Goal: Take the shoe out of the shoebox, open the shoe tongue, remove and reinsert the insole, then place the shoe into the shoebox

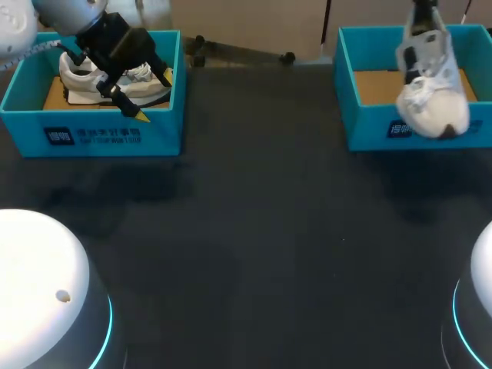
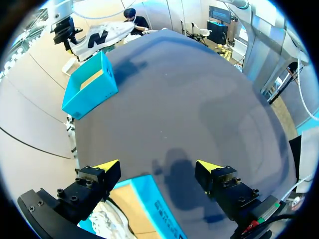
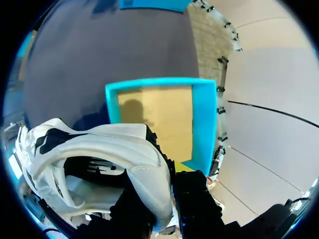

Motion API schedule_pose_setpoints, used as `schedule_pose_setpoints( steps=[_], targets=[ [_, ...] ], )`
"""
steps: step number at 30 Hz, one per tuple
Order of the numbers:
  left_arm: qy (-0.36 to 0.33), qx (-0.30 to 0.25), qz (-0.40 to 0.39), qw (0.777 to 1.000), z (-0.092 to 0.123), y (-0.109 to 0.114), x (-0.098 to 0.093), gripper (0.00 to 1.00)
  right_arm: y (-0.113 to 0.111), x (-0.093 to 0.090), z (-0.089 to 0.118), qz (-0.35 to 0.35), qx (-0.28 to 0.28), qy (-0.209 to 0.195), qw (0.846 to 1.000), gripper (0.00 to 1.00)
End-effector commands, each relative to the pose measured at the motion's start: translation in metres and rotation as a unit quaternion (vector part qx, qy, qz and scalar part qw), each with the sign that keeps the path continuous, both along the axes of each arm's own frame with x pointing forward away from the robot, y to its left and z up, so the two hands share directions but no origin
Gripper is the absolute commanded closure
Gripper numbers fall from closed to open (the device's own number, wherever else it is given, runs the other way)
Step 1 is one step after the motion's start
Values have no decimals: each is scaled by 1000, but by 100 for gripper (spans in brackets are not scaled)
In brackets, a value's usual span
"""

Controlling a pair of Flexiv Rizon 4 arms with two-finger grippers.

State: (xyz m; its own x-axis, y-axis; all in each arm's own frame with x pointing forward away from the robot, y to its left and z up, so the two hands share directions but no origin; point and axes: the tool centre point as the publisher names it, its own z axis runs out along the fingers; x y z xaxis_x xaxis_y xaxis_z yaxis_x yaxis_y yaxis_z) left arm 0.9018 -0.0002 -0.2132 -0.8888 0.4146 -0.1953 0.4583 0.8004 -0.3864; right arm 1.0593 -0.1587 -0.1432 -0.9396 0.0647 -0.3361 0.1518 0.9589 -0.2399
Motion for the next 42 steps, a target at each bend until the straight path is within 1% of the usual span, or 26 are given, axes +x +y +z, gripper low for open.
schedule_pose_setpoints(
  steps=[1,5,8,16,21,24,29,34,38,42],
  targets=[
    [0,1,0,1000,0,0,0,0,-30,7,-7,12,24,2,1000,100],
    [0,1,0,1000,0,0,0,0,-56,16,-12,12,14,13,1000,100],
    [0,1,0,1000,0,0,0,0,-71,24,-12,14,3,17,1000,100],
    [0,1,0,1000,0,0,0,0,-101,41,-4,12,-12,17,1000,100],
    [0,1,0,1000,0,0,0,0,-124,48,-10,0,-8,22,1000,100],
    [0,1,0,1000,0,0,0,0,-137,50,-15,-19,-11,27,999,100],
    [0,1,0,1000,0,0,0,0,-164,50,-23,-59,0,27,998,100],
    [0,1,0,1000,0,0,0,0,-181,46,-25,-95,4,21,995,100],
    [0,1,0,1000,0,0,0,0,-185,40,-27,-140,14,17,990,100],
    [0,1,0,1000,0,0,0,0,-179,31,-27,-200,21,2,980,100]
  ],
)
